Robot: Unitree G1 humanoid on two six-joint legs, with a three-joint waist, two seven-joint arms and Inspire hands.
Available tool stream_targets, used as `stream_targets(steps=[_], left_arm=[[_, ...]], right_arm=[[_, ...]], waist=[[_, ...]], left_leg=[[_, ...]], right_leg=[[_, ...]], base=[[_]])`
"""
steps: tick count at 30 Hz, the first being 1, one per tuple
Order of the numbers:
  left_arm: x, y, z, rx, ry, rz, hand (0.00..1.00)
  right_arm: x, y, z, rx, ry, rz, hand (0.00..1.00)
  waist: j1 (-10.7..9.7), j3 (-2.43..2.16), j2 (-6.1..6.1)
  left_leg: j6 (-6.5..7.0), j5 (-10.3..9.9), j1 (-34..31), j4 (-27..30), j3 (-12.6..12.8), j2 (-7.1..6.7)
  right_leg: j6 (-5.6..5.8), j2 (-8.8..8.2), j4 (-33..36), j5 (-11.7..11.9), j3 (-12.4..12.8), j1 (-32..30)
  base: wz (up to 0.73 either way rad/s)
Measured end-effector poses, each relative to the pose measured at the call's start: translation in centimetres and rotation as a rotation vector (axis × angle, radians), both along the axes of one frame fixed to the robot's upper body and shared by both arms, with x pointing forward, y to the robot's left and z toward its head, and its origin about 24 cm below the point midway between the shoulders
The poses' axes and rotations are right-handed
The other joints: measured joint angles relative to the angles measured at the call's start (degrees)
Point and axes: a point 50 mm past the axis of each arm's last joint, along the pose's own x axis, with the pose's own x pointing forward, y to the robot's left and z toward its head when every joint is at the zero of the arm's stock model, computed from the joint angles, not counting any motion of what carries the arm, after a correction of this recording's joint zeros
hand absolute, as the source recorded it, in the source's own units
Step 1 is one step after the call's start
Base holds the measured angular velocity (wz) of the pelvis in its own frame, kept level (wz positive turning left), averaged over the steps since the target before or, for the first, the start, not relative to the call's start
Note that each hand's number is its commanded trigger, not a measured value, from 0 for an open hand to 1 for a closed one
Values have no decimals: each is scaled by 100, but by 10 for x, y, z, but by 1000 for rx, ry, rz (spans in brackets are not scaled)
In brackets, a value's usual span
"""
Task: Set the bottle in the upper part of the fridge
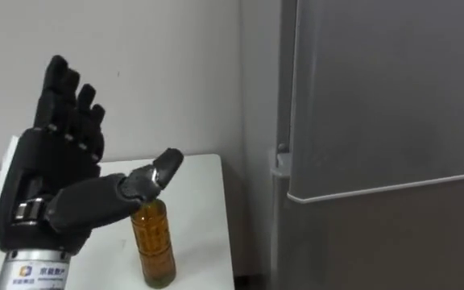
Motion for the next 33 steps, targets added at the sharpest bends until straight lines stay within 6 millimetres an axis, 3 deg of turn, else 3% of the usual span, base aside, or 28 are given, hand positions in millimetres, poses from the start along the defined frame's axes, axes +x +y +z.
stream_targets(steps=[4, 14, 24, 33], left_arm=[[2, -11, 7, -2, -26, -80, 0], [5, -45, 9, 15, -16, -327, 0], [4, -63, 12, 47, -28, -424, 0], [2, -74, 9, 73, -14, -491, 0]], right_arm=[[1, 0, 0, 8, 2, 3, 0], [14, 2, 0, 23, 11, 24, 0], [18, 1, 0, 27, 12, 27, 0], [22, 3, 0, 34, 22, 50, 0]], waist=[[-56, -17, 25], [-445, -51, 78], [-581, 22, 126], [-599, 54, 71]], left_leg=[[0, 0, -18, -3, 24, 1], [-1, 2, 16, -60, 6, 0], [-1, 2, 63, -96, 53, 0], [0, 4, 100, -170, 107, -1]], right_leg=[[2, 0, 5, 4, 13, -48], [2, 1, 2, 4, 13, -39], [2, 2, -4, 4, 50, -33], [3, 2, -3, 5, 94, -56]], base=[[-4], [-1], [-2], [-3]])
